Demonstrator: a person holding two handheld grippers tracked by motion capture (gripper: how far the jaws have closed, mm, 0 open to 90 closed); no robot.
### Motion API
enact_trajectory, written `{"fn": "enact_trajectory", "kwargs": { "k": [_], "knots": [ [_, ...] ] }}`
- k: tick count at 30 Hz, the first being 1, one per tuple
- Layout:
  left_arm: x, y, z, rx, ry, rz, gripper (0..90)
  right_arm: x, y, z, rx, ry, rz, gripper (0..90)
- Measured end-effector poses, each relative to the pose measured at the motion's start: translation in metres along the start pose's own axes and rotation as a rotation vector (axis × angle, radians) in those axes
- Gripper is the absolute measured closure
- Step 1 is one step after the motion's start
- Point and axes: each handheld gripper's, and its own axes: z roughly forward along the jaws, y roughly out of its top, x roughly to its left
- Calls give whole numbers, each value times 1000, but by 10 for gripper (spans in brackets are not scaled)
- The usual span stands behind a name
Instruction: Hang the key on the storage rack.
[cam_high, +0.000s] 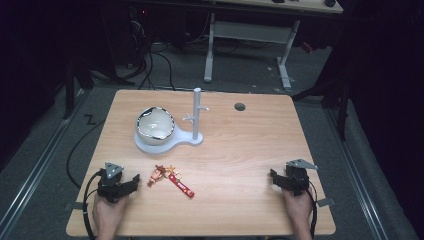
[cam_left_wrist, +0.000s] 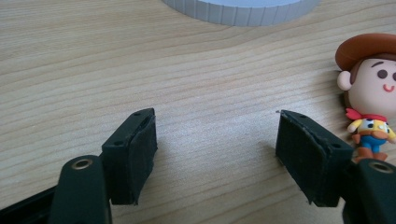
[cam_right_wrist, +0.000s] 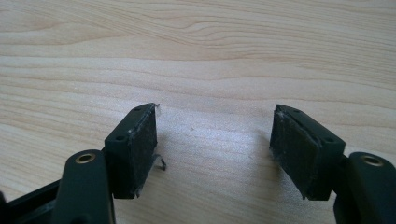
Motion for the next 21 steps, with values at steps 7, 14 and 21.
{"fn": "enact_trajectory", "kwargs": {
  "k": [7, 14, 21],
  "knots": [
    [1, 0, 0, 0, -29, 12, 289, 0, 0, 0, 0, 0, 0, 323],
    [3, 6, -1, 36, -96, 14, 294, 0, 0, 0, -1, 1, -2, 322],
    [-1, 6, -7, 11, -157, 0, 312, 0, 0, 0, -1, 1, -2, 322]
  ]
}}
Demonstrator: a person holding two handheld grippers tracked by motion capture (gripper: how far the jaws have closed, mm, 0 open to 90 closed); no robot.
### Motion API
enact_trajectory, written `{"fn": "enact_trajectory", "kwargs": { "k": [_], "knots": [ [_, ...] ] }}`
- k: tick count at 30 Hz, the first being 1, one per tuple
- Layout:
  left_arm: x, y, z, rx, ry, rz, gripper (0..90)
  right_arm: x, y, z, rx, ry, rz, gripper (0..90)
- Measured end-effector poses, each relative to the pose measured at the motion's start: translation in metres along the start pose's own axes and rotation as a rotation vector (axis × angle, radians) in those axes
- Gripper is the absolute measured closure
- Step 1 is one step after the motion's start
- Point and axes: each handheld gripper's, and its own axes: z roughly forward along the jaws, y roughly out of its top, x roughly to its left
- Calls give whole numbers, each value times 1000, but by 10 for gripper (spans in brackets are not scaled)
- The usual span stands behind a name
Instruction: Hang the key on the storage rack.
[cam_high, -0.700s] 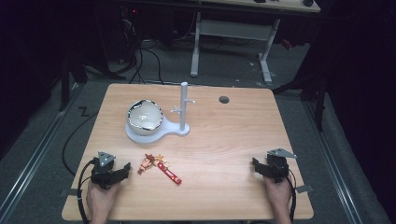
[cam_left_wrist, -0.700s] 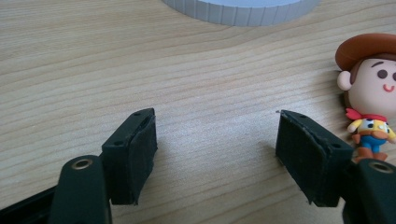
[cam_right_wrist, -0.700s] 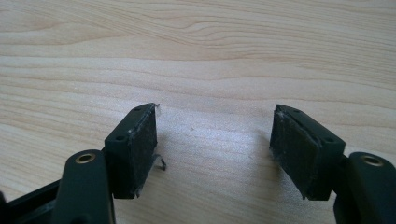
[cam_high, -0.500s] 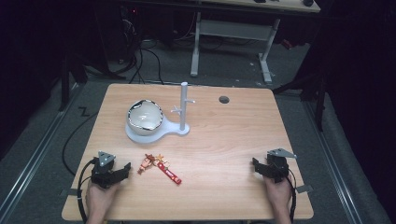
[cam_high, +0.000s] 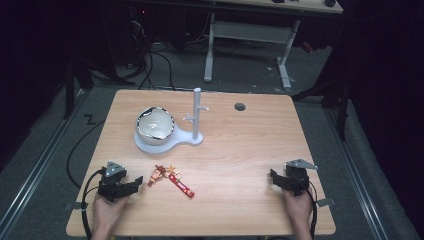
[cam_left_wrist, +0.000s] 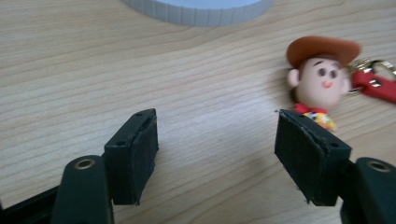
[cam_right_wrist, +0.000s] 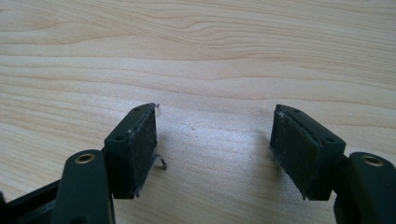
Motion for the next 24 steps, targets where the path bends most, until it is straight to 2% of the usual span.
{"fn": "enact_trajectory", "kwargs": {
  "k": [1, 3, 4, 5, 6, 10, 13, 14, 17, 24],
  "knots": [
    [0, 0, 0, 0, 0, 0, 321, 0, 0, 0, 0, 0, 0, 322],
    [-3, 2, -6, -16, -37, -5, 322, 0, 0, 0, 0, 0, 0, 322],
    [-3, 2, -6, -16, -37, -5, 321, 0, 0, 0, 0, 0, 0, 322],
    [-8, 3, -9, -26, -63, 6, 315, 0, 0, 0, 0, 0, 0, 322],
    [-8, 3, -9, -26, -63, 6, 310, 0, 0, 0, 0, 0, 0, 322],
    [-25, 6, -11, -24, -86, 62, 303, 0, 0, 0, 0, 0, 0, 322],
    [-31, 9, -8, -16, -96, 78, 304, 0, 0, 0, 0, 0, 0, 322],
    [-36, 11, -4, -3, -100, 103, 325, 0, 0, 0, 0, 0, 0, 322],
    [-41, 14, 3, 12, -96, 126, 370, 0, 0, 0, 0, 1, -1, 322],
    [-43, 21, 14, 17, -88, 135, 415, 0, 0, 0, 0, 1, -1, 322]
  ]
}}
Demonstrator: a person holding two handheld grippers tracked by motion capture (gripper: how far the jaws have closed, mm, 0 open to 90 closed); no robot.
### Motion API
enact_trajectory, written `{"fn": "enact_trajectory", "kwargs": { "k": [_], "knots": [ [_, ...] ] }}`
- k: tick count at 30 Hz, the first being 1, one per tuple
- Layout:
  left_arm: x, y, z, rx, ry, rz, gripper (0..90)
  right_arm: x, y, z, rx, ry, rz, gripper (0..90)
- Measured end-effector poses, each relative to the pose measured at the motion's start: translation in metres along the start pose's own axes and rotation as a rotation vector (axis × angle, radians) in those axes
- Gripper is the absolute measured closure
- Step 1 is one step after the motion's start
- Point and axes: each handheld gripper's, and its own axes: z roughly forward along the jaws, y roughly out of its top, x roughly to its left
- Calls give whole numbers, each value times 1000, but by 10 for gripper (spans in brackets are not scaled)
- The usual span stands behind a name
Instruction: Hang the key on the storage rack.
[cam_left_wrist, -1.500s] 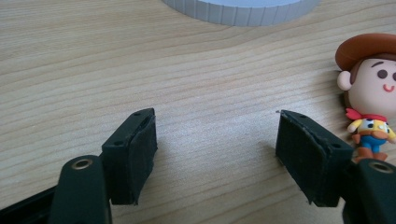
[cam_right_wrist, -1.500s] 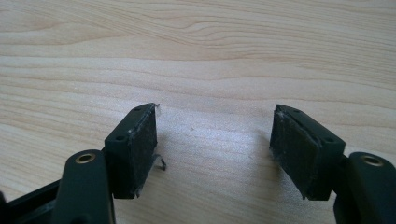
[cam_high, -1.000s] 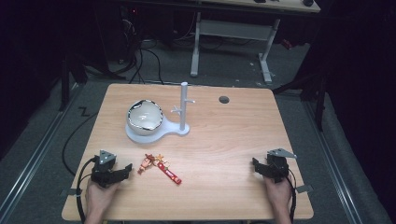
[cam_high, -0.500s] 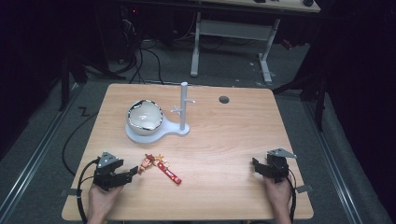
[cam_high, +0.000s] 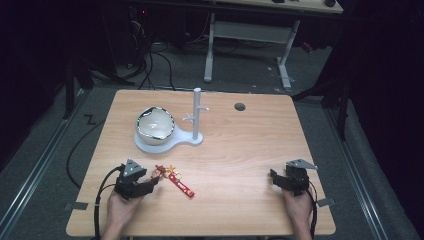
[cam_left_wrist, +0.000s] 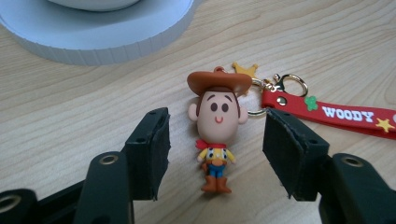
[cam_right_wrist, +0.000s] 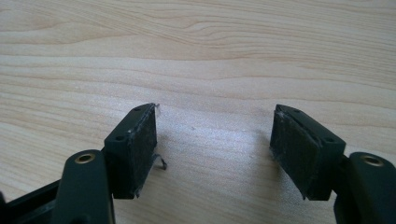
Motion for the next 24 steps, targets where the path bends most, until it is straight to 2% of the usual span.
{"fn": "enact_trajectory", "kwargs": {
  "k": [5, 8, 13, 18, 24],
  "knots": [
    [-3, 1, 9, 18, 11, 27, 417, 0, 0, 0, 0, 0, 0, 322],
    [-6, 1, 13, 16, 18, 41, 465, 0, 0, 0, 1, 3, 5, 322],
    [-7, 2, 16, 17, 27, 52, 483, 0, 0, 0, 2, 4, 5, 321],
    [-11, 1, 21, 37, 58, 93, 510, 0, 0, 0, 1, 3, 5, 321],
    [-10, 1, 22, 37, 49, 84, 544, 0, 0, 0, 1, 2, 5, 322]
  ]
}}
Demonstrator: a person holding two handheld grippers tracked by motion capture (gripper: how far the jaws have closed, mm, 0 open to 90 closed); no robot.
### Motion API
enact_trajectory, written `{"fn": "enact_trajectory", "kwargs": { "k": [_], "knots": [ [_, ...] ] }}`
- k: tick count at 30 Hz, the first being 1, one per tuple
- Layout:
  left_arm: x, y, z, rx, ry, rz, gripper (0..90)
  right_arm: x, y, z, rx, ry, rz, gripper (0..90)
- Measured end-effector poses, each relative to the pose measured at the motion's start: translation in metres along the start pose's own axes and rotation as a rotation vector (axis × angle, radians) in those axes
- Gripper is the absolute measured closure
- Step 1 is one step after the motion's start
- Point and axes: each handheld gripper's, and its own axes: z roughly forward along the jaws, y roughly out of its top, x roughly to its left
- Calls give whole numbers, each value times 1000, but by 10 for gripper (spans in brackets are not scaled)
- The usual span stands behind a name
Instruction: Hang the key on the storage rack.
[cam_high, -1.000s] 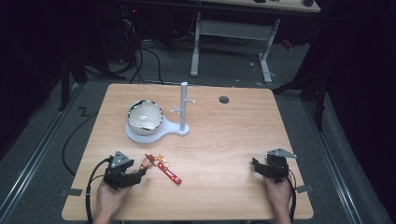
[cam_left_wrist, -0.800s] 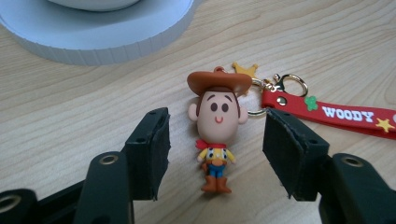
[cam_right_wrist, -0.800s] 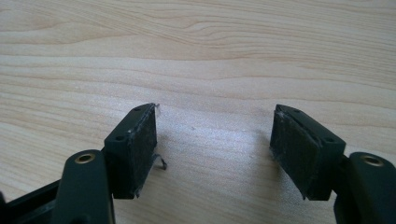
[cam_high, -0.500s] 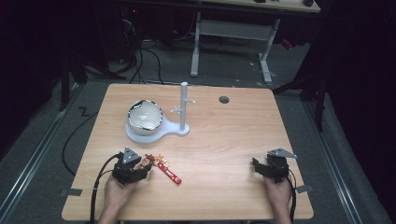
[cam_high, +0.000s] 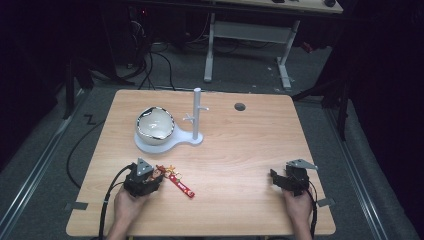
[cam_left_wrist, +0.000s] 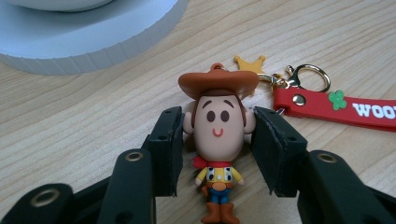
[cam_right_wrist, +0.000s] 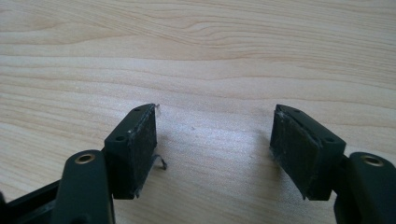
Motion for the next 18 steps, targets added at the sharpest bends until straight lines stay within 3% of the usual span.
{"fn": "enact_trajectory", "kwargs": {
  "k": [7, 18],
  "knots": [
    [0, 0, -1, 1, -21, 5, 548, 0, 0, 0, 0, 0, -1, 321],
    [-3, 5, -16, -70, -60, -9, 551, 0, 0, 0, -1, -1, -4, 321]
  ]
}}
